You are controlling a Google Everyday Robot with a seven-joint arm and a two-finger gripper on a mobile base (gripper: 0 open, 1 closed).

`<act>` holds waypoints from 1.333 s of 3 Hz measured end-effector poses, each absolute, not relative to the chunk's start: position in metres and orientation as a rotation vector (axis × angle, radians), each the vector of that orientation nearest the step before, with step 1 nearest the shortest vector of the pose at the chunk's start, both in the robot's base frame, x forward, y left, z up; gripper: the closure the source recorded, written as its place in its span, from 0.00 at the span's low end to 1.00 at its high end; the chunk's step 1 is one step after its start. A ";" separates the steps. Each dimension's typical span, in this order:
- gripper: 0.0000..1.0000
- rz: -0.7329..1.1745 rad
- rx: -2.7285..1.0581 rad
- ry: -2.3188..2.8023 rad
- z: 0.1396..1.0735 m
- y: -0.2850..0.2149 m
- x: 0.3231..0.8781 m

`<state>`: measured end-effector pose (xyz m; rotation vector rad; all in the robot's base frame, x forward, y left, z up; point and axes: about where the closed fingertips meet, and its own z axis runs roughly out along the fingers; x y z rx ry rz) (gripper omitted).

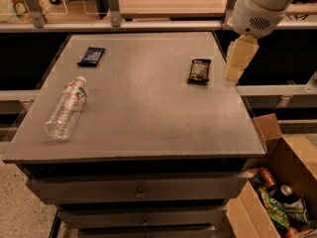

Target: Move rxbar chocolate near rxbar blueberry

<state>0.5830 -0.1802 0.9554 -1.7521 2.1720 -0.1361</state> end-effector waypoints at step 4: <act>0.00 -0.032 -1.784 2.135 0.901 -0.173 0.675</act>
Offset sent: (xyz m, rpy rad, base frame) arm 0.0758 -0.0014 -0.0418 0.0180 0.0380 -0.0255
